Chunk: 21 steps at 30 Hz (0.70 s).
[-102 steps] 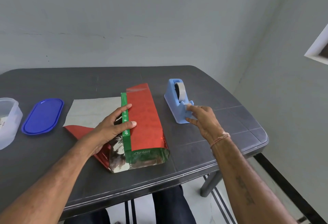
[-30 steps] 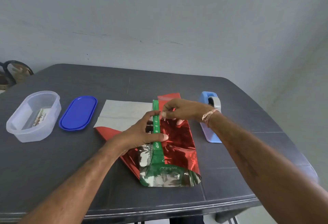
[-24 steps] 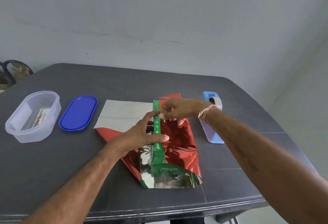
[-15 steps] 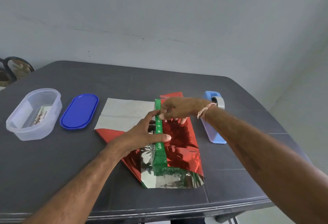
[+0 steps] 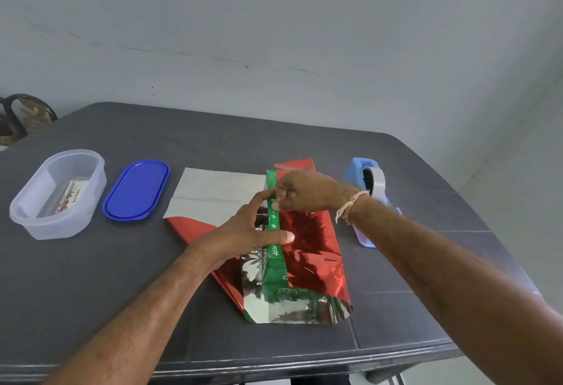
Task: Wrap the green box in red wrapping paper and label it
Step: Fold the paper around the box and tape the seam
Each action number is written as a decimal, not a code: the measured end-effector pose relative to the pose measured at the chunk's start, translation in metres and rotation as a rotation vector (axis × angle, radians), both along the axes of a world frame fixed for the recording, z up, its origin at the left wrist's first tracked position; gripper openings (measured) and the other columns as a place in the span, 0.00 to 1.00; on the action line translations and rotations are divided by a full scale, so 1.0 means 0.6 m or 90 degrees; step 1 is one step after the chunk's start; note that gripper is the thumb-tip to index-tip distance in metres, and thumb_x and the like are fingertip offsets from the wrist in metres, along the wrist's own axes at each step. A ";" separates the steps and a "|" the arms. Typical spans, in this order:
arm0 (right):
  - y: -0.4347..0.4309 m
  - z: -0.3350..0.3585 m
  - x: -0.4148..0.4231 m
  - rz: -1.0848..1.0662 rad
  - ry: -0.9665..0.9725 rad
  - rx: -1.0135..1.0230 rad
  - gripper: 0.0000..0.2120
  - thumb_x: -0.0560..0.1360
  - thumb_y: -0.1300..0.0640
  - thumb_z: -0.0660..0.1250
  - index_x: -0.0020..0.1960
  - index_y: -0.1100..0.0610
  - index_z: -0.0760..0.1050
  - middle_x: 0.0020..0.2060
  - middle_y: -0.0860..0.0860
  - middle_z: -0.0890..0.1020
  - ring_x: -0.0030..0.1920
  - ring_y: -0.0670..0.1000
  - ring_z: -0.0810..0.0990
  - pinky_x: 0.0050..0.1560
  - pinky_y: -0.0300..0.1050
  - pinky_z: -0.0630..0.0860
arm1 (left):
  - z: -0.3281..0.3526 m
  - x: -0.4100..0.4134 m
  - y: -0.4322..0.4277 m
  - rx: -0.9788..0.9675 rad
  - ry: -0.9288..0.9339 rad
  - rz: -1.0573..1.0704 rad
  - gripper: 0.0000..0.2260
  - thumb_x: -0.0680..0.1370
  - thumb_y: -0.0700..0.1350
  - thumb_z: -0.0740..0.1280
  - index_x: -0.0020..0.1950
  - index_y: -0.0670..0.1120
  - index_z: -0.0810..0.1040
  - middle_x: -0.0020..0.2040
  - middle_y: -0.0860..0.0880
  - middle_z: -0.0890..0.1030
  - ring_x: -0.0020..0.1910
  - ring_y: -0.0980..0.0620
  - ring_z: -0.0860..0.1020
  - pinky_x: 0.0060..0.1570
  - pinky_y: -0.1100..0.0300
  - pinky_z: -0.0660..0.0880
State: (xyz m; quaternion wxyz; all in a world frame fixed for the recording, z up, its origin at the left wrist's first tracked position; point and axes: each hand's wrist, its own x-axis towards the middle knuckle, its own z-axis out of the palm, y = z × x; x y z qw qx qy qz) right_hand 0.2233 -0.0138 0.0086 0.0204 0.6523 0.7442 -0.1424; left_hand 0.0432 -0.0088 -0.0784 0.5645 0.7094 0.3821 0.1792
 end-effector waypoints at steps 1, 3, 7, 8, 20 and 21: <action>-0.001 0.000 -0.003 0.002 -0.019 0.007 0.10 0.78 0.44 0.70 0.42 0.46 0.74 0.48 0.49 0.83 0.49 0.51 0.80 0.54 0.52 0.79 | 0.000 -0.001 0.000 0.000 0.002 -0.001 0.44 0.63 0.66 0.80 0.72 0.74 0.58 0.74 0.52 0.70 0.71 0.50 0.71 0.71 0.48 0.70; -0.002 0.001 -0.006 -0.001 -0.051 0.018 0.09 0.78 0.42 0.70 0.45 0.46 0.75 0.49 0.47 0.83 0.51 0.51 0.80 0.55 0.51 0.77 | 0.001 -0.001 -0.002 -0.003 -0.002 -0.003 0.42 0.65 0.64 0.81 0.71 0.73 0.58 0.74 0.51 0.70 0.71 0.51 0.71 0.69 0.50 0.70; -0.004 0.003 -0.012 -0.013 -0.096 0.052 0.11 0.77 0.40 0.70 0.50 0.47 0.79 0.52 0.47 0.83 0.54 0.52 0.80 0.51 0.49 0.69 | 0.003 0.000 -0.003 0.009 0.001 -0.002 0.49 0.58 0.70 0.80 0.74 0.72 0.58 0.75 0.51 0.69 0.73 0.49 0.69 0.73 0.44 0.68; -0.004 0.004 -0.014 -0.015 -0.110 0.060 0.12 0.77 0.40 0.70 0.51 0.48 0.80 0.52 0.48 0.83 0.54 0.52 0.79 0.50 0.48 0.67 | 0.001 0.000 -0.002 0.010 -0.001 -0.003 0.50 0.57 0.71 0.80 0.74 0.72 0.58 0.75 0.51 0.69 0.73 0.48 0.69 0.73 0.44 0.68; -0.010 0.013 -0.037 0.015 -0.253 0.117 0.20 0.77 0.38 0.69 0.55 0.54 0.81 0.45 0.50 0.80 0.48 0.54 0.79 0.45 0.46 0.68 | 0.016 0.003 -0.013 0.013 -0.020 -0.007 0.34 0.74 0.53 0.78 0.68 0.69 0.58 0.70 0.55 0.65 0.66 0.54 0.68 0.57 0.63 0.67; -0.010 0.015 -0.039 0.018 -0.265 0.118 0.20 0.77 0.38 0.69 0.55 0.54 0.80 0.43 0.49 0.78 0.47 0.53 0.78 0.45 0.46 0.69 | 0.015 0.003 -0.013 0.016 -0.024 -0.008 0.34 0.74 0.52 0.78 0.68 0.69 0.58 0.69 0.55 0.65 0.65 0.54 0.68 0.54 0.65 0.67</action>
